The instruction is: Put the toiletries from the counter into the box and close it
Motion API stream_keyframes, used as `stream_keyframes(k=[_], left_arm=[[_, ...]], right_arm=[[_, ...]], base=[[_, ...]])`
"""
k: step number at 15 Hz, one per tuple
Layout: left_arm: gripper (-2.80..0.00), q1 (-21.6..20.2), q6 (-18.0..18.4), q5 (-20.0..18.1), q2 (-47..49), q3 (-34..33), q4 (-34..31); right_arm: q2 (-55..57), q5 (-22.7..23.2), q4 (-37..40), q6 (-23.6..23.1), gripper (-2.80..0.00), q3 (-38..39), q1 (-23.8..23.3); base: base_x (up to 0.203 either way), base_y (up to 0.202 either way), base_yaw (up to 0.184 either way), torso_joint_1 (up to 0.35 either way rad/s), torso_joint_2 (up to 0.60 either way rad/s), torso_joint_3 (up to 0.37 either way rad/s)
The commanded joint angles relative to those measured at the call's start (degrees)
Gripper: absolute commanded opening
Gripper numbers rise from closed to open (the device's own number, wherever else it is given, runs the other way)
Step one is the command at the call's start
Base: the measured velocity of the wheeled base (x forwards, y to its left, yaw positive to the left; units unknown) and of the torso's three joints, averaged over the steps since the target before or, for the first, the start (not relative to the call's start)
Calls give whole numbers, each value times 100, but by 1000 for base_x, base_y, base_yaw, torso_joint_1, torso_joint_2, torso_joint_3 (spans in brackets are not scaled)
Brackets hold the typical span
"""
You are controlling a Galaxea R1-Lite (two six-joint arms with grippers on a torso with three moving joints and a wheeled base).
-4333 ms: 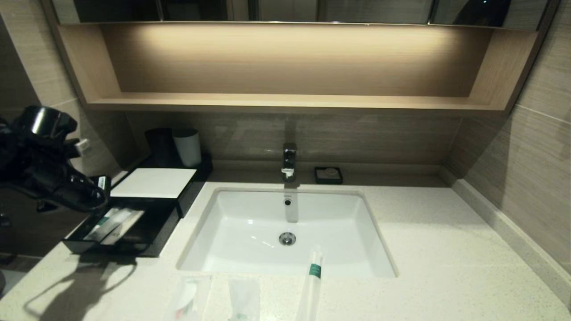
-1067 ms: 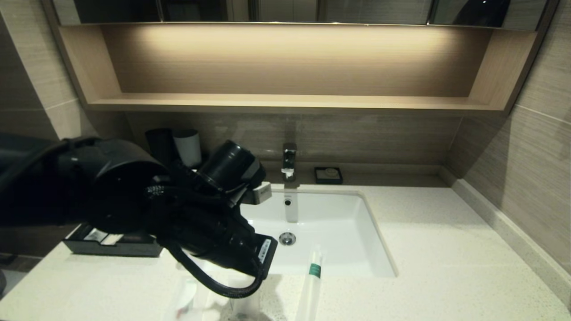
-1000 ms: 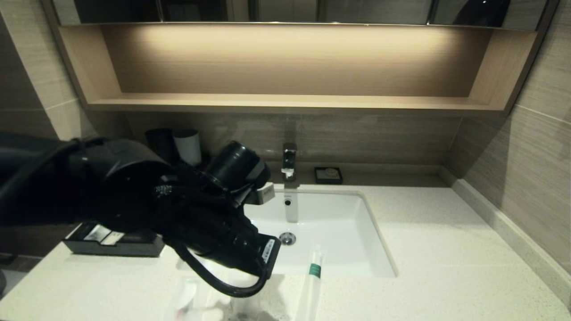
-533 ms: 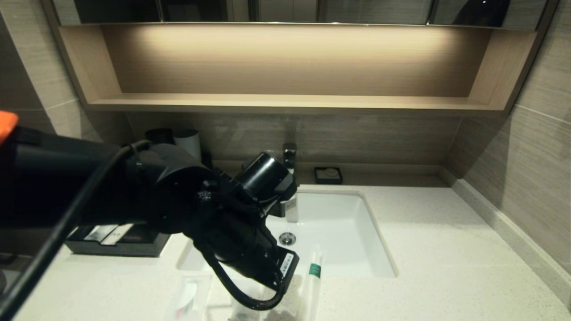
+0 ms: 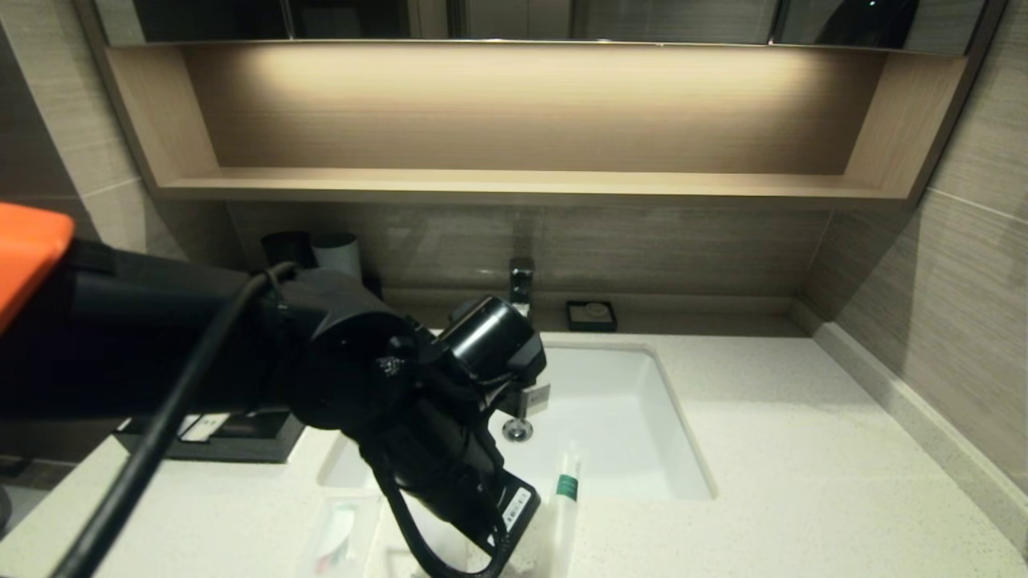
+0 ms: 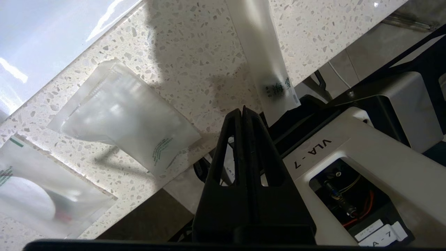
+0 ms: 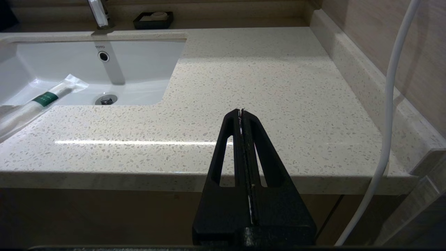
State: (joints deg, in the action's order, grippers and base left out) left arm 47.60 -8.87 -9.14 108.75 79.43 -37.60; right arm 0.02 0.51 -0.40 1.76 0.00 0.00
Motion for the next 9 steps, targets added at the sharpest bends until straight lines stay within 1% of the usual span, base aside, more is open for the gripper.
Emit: stream_keyframes(k=[1,6,9], left_arm=[[-280,101,8,0,111,10,-11],[-280,110,14,27,251,255,-70],[-280,157,196,27,345,369,-72]], right_arm=[[6,2,4,0,-280,0,0],[6,2,-4,0,-280,0,0],[6,2,-4,0,-280,0,0]], base=[[0,0,0,0,0,0],[0,0,0,0,0,0],[0,0,0,0,0,0]])
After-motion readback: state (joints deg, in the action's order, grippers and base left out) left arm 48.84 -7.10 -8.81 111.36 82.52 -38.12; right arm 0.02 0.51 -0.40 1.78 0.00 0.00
